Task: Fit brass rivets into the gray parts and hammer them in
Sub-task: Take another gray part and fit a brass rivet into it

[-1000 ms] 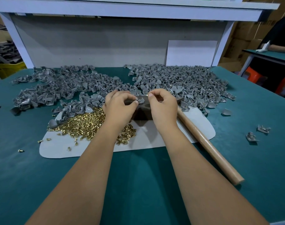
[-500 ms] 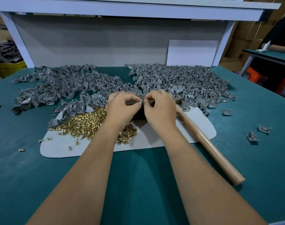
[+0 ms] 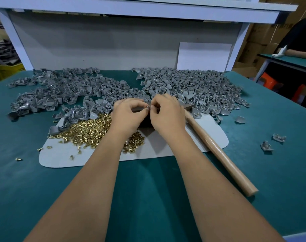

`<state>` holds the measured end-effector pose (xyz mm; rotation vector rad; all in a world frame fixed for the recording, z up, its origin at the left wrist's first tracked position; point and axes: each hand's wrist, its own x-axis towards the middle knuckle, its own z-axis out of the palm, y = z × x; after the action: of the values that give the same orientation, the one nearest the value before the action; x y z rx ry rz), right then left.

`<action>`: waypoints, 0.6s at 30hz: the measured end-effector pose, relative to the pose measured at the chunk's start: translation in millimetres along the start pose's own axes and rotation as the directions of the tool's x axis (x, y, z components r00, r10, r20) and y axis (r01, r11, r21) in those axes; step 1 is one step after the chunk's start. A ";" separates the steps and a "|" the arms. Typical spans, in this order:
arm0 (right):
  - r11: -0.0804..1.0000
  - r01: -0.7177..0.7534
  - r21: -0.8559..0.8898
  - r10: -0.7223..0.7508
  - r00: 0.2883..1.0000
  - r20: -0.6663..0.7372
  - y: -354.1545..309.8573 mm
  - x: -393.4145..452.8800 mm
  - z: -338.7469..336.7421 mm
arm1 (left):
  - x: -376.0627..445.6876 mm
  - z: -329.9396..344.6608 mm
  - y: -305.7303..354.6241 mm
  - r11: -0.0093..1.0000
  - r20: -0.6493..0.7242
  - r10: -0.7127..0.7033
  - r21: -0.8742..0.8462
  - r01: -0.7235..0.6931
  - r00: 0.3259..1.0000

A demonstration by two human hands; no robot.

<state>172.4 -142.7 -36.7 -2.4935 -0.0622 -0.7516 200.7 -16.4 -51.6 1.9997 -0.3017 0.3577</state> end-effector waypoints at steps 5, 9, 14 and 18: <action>0.988 -0.098 0.121 0.100 0.995 -0.008 -0.4 -2.6 2.7 | 0.6 -0.7 -2.6 1.000 -0.012 -0.006 -0.004 0.006 1.000; 0.988 -0.044 0.149 0.049 0.998 -0.028 3.6 -6.6 5.8 | 0.4 -0.6 -1.5 1.000 -0.003 0.007 0.030 -0.007 1.000; 0.972 -0.062 0.226 0.074 0.996 -0.047 3.7 -6.0 6.0 | 0.1 -0.8 -1.7 1.000 -0.018 -0.003 0.028 0.004 1.000; 0.827 -0.230 0.514 0.272 0.962 -0.006 5.5 -4.2 3.6 | -0.6 -1.0 -1.0 0.999 -0.022 -0.033 -0.005 0.033 0.999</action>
<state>171.7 -145.1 -44.1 -1.9150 0.0873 -0.6224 200.4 -15.1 -52.2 1.9923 -0.2549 0.3575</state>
